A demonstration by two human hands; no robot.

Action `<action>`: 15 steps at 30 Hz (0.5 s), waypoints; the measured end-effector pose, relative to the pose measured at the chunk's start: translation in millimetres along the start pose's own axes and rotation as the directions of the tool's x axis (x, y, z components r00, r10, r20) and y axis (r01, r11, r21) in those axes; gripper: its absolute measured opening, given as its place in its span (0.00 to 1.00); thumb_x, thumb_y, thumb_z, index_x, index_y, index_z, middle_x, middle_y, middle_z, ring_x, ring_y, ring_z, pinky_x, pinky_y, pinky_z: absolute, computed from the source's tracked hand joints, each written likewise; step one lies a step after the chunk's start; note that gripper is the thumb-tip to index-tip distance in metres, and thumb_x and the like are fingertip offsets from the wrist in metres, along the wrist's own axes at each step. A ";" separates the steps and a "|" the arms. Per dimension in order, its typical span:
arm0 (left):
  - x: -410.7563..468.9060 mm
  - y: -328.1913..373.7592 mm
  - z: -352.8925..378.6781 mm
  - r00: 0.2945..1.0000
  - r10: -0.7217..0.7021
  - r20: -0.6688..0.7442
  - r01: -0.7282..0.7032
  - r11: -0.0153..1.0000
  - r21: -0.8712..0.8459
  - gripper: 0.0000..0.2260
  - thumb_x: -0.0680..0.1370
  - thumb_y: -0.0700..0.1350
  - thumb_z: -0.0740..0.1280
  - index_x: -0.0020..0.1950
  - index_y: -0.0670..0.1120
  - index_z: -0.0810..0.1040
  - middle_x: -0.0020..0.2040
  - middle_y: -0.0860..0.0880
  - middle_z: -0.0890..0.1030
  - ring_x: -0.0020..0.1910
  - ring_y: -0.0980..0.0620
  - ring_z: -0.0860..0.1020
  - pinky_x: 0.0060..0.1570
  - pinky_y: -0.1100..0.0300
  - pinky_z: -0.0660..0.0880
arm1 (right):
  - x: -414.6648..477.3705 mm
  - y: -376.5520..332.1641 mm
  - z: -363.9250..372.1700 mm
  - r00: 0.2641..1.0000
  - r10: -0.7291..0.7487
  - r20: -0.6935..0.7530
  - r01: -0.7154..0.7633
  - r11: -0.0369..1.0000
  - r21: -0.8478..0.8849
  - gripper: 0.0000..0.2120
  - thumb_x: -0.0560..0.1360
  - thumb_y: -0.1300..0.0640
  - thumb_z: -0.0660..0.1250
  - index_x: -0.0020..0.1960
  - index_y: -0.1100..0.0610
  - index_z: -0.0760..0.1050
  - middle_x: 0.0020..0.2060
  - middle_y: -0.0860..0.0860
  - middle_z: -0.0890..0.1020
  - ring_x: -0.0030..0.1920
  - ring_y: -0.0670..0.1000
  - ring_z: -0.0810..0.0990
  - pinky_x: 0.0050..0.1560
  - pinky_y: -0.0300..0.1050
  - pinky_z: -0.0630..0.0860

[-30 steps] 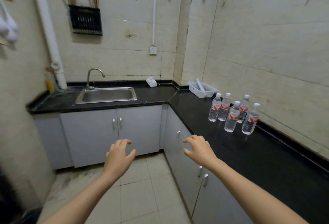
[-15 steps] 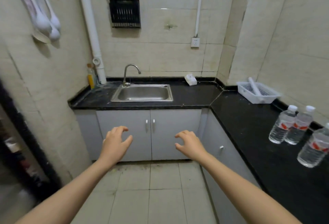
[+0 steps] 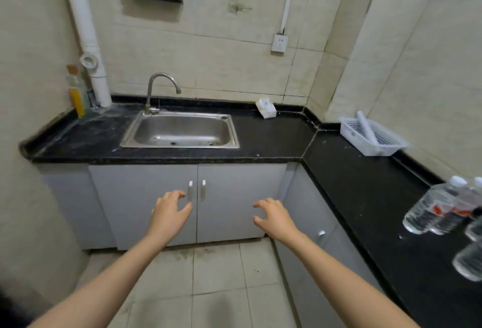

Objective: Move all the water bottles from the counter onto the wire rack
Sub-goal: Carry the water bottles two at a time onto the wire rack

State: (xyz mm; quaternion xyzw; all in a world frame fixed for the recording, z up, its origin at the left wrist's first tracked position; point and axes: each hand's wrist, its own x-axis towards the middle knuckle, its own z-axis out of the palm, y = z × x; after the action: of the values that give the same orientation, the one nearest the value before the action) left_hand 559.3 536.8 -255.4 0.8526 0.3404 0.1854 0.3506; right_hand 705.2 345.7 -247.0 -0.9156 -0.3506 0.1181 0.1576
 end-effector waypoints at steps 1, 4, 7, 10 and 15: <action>21.2 3.4 6.8 0.999 0.019 0.029 -0.019 1.000 -0.013 0.15 0.76 0.44 0.63 0.61 0.41 0.73 0.61 0.41 0.75 0.61 0.42 0.71 0.62 0.48 0.69 | 11.6 6.2 -4.2 0.999 0.048 -0.022 -0.047 0.999 0.019 0.19 0.76 0.54 0.61 0.66 0.56 0.69 0.65 0.55 0.71 0.68 0.56 0.65 0.67 0.48 0.64; 79.5 19.8 27.8 0.990 0.082 0.114 -0.077 0.996 -0.049 0.13 0.75 0.43 0.63 0.58 0.40 0.74 0.59 0.40 0.76 0.60 0.41 0.71 0.61 0.47 0.69 | 34.4 28.2 -17.0 0.977 0.203 -0.071 -0.198 0.977 0.077 0.19 0.76 0.54 0.61 0.66 0.56 0.69 0.65 0.55 0.72 0.67 0.55 0.66 0.67 0.47 0.64; 125.3 41.1 60.2 0.965 0.167 0.202 -0.155 0.985 -0.071 0.13 0.75 0.43 0.64 0.58 0.40 0.75 0.59 0.40 0.76 0.60 0.41 0.72 0.60 0.49 0.69 | 40.8 54.8 -27.1 0.920 0.374 -0.119 -0.357 0.923 0.143 0.19 0.76 0.54 0.61 0.66 0.56 0.69 0.65 0.54 0.72 0.67 0.54 0.67 0.66 0.46 0.65; 144.9 62.2 105.9 0.921 0.225 0.319 -0.206 0.974 -0.094 0.13 0.75 0.42 0.65 0.58 0.39 0.75 0.59 0.40 0.77 0.59 0.40 0.73 0.59 0.50 0.69 | 29.5 84.7 -31.3 0.832 0.533 -0.152 -0.503 0.841 0.198 0.19 0.75 0.55 0.63 0.64 0.57 0.71 0.63 0.55 0.74 0.65 0.56 0.69 0.64 0.44 0.65; 138.1 110.9 191.9 0.773 0.351 0.529 -0.305 0.936 -0.175 0.13 0.75 0.42 0.65 0.57 0.38 0.75 0.58 0.39 0.77 0.59 0.40 0.73 0.59 0.49 0.69 | -12.0 140.9 -41.6 0.652 0.738 -0.174 -0.680 0.670 0.298 0.19 0.73 0.56 0.64 0.63 0.56 0.72 0.62 0.55 0.75 0.63 0.56 0.70 0.63 0.46 0.66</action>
State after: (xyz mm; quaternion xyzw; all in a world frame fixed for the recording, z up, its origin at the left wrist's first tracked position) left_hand 812.4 486.4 -295.9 0.9009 0.0631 0.0031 0.4294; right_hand 795.4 229.8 -259.7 -0.9647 0.0774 0.0755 0.2400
